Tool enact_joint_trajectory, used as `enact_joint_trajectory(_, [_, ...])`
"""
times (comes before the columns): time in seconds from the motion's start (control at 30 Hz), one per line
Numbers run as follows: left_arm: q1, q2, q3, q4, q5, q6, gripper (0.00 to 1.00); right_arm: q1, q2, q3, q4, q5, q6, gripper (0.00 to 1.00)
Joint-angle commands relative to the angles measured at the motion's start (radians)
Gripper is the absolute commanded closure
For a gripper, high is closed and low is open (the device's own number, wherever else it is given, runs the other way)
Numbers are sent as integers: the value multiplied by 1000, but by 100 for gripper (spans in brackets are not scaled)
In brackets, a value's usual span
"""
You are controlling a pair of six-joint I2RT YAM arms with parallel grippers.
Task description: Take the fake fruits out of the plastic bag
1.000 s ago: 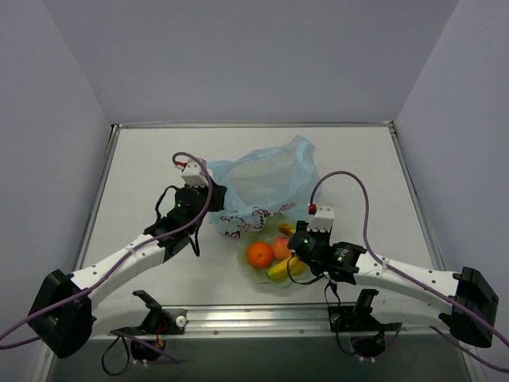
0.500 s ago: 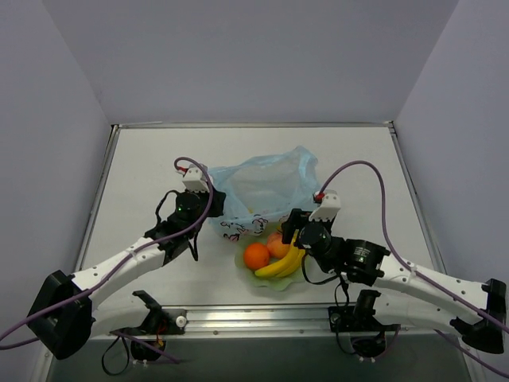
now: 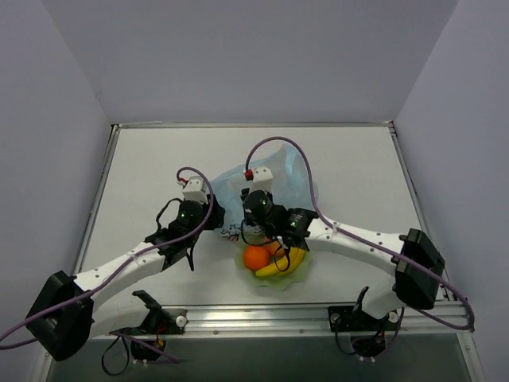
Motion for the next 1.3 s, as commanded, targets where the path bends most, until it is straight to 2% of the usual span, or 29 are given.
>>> enact_joint_trajectory(0.0, [-8, 22, 31, -31, 0, -19, 55, -110, 64, -5, 147, -76, -51, 82])
enact_joint_trajectory(0.03, [-6, 39, 54, -55, 2, -19, 43, -127, 77, -16, 161, -91, -50, 83])
enact_joint_trajectory(0.13, [-6, 111, 77, -76, 9, -24, 32, -167, 134, -8, 195, -150, -60, 82])
enact_joint_trajectory(0.23, [-5, 176, 91, -70, 8, -42, 31, -176, 194, 16, 201, -148, -87, 82])
enact_joint_trajectory(0.33, [-2, 243, 95, -25, 9, -49, 39, -198, 228, 9, 242, -170, -93, 81])
enact_joint_trajectory(0.37, [1, 260, 99, -17, 8, -47, 54, -201, 234, 9, 248, -171, -94, 81])
enact_joint_trajectory(0.43, [6, 292, 109, 16, -6, -41, 72, -207, 239, 4, 271, -162, -99, 81])
enact_joint_trajectory(0.47, [14, 302, 111, 35, -9, -35, 86, -210, 239, 0, 293, -160, -105, 80])
enact_joint_trajectory(0.53, [24, 340, 132, 75, -11, -21, 97, -228, 243, 1, 308, -167, -110, 81])
enact_joint_trajectory(0.77, [83, 455, 253, 185, 78, -7, 98, -267, 225, 23, 318, -177, -143, 80])
enact_joint_trajectory(0.9, [80, 367, 198, 220, 75, -13, 98, -261, 194, -8, 317, -219, -134, 77])
enact_joint_trajectory(1.0, [83, 290, 117, 231, 55, -33, 98, -261, 206, -54, 383, -226, -110, 76])
enact_joint_trajectory(1.13, [83, 234, 79, 188, 49, -33, 98, -261, 231, -71, 431, -239, -88, 76])
enact_joint_trajectory(1.17, [81, 208, 76, 165, 46, -32, 92, -261, 225, -83, 452, -242, -81, 76])
enact_joint_trajectory(1.23, [80, 178, 86, 124, 46, -21, 70, -264, 217, -88, 456, -245, -84, 76])
enact_joint_trajectory(1.27, [74, 136, 92, 101, 41, -19, 46, -264, 207, -91, 454, -240, -84, 76])
